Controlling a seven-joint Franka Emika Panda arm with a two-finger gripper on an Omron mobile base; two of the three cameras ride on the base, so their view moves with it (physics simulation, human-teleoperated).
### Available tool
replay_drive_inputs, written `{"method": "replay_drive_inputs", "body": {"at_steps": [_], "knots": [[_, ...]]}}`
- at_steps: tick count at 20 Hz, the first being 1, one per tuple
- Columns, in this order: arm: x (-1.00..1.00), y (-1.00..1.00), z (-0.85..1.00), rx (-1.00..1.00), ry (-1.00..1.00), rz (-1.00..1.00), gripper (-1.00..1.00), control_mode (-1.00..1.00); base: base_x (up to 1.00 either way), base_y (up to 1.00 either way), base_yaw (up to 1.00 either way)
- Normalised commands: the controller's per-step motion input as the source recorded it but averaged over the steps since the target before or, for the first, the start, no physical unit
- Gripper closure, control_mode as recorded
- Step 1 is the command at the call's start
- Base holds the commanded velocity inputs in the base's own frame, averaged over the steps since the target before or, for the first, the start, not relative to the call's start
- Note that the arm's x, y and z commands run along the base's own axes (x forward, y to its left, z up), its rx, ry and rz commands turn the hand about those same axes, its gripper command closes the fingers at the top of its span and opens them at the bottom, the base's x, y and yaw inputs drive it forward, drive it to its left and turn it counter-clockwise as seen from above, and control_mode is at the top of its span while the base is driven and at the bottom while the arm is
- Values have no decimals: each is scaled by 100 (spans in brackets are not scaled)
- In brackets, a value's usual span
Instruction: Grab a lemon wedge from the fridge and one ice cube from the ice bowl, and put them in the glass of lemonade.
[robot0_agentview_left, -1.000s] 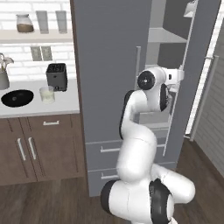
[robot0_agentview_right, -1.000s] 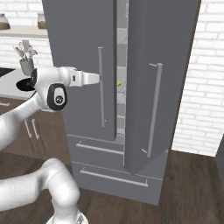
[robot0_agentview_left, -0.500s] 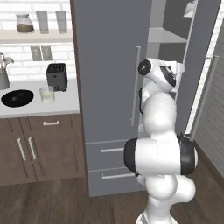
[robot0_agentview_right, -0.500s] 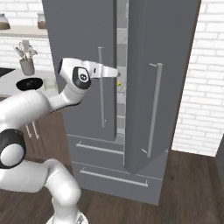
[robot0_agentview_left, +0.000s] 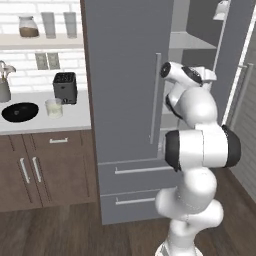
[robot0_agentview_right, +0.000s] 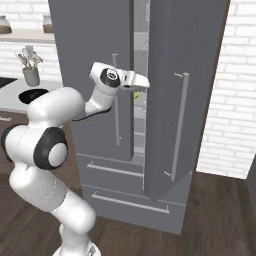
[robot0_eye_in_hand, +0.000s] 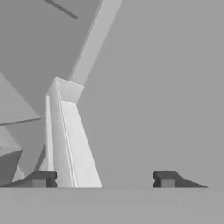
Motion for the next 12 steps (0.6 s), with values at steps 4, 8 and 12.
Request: {"method": "replay_drive_inputs", "body": {"at_steps": [4,8,12], "knots": [[7,-100,-11,1,32,-25,-100,-100,0,0,0],[-30,-100,-11,10,24,-34,-100,-100,0,0,0],[-62,-100,-11,17,10,-29,-100,-100,0,0,0]]}}
